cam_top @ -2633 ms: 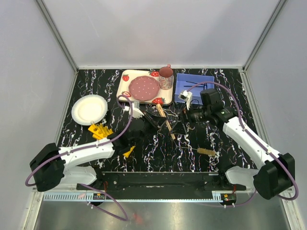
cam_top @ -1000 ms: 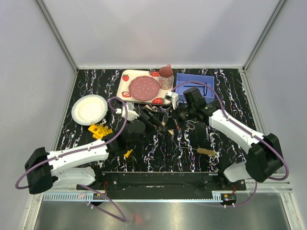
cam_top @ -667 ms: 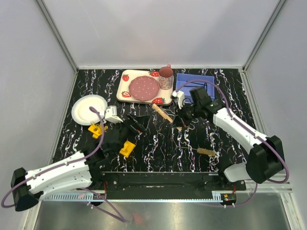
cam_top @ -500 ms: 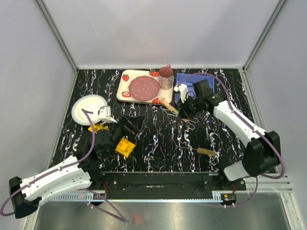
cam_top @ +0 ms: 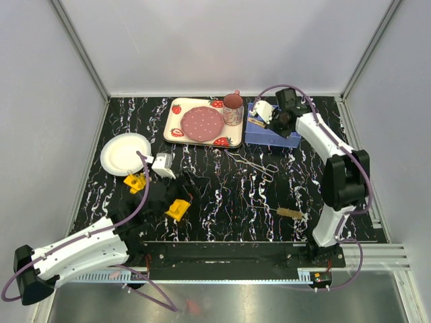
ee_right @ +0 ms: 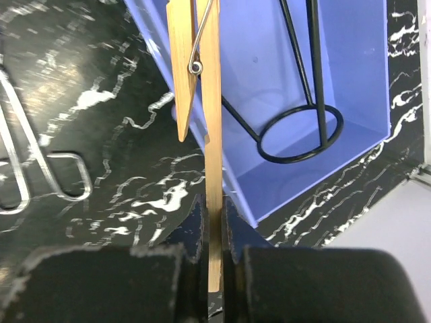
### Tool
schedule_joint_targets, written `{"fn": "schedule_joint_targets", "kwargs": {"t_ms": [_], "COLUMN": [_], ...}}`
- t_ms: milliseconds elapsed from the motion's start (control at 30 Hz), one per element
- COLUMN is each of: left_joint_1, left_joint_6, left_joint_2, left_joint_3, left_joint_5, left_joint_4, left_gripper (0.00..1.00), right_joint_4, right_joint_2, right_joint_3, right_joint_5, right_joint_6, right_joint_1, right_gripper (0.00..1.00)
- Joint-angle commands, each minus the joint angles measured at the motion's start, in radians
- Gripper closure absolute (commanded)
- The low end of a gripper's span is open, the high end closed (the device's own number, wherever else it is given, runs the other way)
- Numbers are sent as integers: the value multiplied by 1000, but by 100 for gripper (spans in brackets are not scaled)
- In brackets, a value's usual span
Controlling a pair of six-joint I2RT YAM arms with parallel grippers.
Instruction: Organize the chemistry lab equipment
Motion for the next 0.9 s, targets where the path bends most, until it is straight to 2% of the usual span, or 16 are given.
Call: {"fn": "schedule_joint_targets", "kwargs": {"t_ms": [0,167,333,367,400,467,600,633,700,733,800,867], "left_joint_1": [4,7,5,7,7,7,5,7,5,7,7,7], "left_joint_6": [20,11,3,3,3,3,3,5,5,5,6,5], "left_joint_2": [-2,-8,-24,-25,-30,-31,-24,-22,-17,-14,-11,-7], "left_joint_3": [2,-3,-10,-10,-12,-12,-12,-13,-13,-13,-15,-18], "left_joint_5": [46,57,57,57,57,57,60,60,62,62,62,62], "left_joint_4": [13,1,-10,-10,-8,-11,-13,-11,-10,-8,-7,-1], "left_gripper": [1,1,1,1,1,1,1,1,1,1,1,1], "right_joint_4": [-16,-17,-25,-27,-27,-33,-43,-47,-51,-56,-97,-143], "right_joint_2": [96,186,236,238,236,226,126,103,22,-10,-108,-212], "right_joint_3": [110,216,253,255,255,247,209,198,155,137,74,-3], "right_joint_5": [138,172,195,200,203,198,152,134,108,64,-16,-201], "right_joint_6": [-145,-145,-138,-135,-125,-113,-55,-41,2,17,54,76], "right_joint_1": [-10,-15,-15,-16,-16,-15,-15,-15,-15,-16,-15,-18], "right_gripper": [100,98,82,77,68,59,34,17,4,0,0,0]}}
